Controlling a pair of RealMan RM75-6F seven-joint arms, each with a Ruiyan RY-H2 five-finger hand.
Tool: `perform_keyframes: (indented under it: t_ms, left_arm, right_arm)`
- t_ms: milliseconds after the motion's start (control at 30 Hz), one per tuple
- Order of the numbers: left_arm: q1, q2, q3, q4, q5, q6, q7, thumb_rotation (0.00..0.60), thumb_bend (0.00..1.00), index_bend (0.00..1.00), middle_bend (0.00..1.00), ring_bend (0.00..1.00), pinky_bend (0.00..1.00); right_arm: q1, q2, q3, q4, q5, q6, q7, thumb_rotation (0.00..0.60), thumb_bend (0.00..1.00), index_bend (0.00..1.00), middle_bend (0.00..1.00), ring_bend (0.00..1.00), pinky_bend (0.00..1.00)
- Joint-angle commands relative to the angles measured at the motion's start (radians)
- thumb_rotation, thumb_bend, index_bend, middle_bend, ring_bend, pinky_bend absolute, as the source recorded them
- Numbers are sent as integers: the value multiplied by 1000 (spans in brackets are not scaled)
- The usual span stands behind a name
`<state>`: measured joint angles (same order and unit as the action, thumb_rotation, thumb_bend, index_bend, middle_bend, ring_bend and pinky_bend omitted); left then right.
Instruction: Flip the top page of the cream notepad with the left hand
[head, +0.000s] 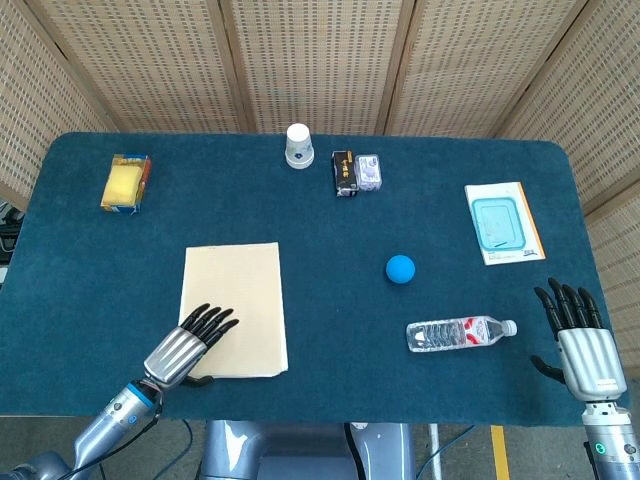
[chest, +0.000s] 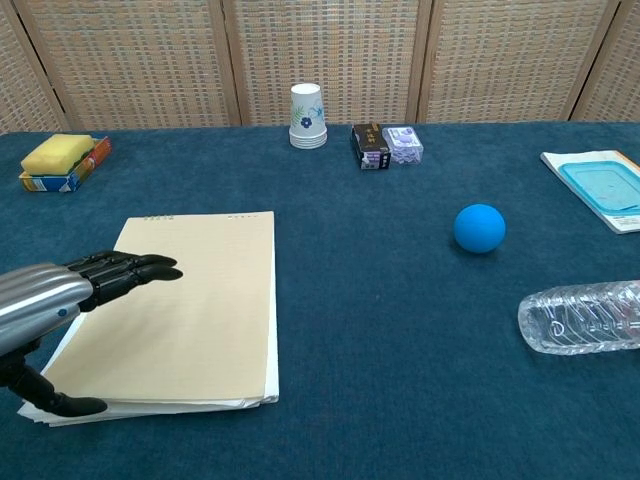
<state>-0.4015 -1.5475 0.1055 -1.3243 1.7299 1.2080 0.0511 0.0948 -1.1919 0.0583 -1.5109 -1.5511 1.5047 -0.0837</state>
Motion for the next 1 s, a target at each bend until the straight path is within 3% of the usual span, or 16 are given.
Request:
perform_keyframes:
  t_ms: [33,233,400,800,1000]
  left_arm:
    - [-9,9,-21,-12,-24,-6,-6,600,187,0,0,0,0]
    - [-22,18,-42,-12,-62,-30,5,600,199,0,0,0,0]
    - [-34,22,-62,-12,-76,-30,-3,600,386,0,0,0,0]
    - [-57,24,-65,-14,-99,-65,15,600,387,0,0,0,0]
    - [-78,16,-92,-5,-131,-90,24,600,387,0,0,0,0]
  right_arm:
    - [0,1,0,0,1,-1,2,600,0,0,0,0,0]
    - [1,2,1,0,4,-4,7,600,0,0,0,0,0]
    - [3,2,1,1,5,-7,8,600,0,0,0,0,0]
    - [3,1,1,2,9,-10,6,600,0,0,0,0,0]
    - [4,0,-1,3,9,-13,5,600,0,0,0,0,0]
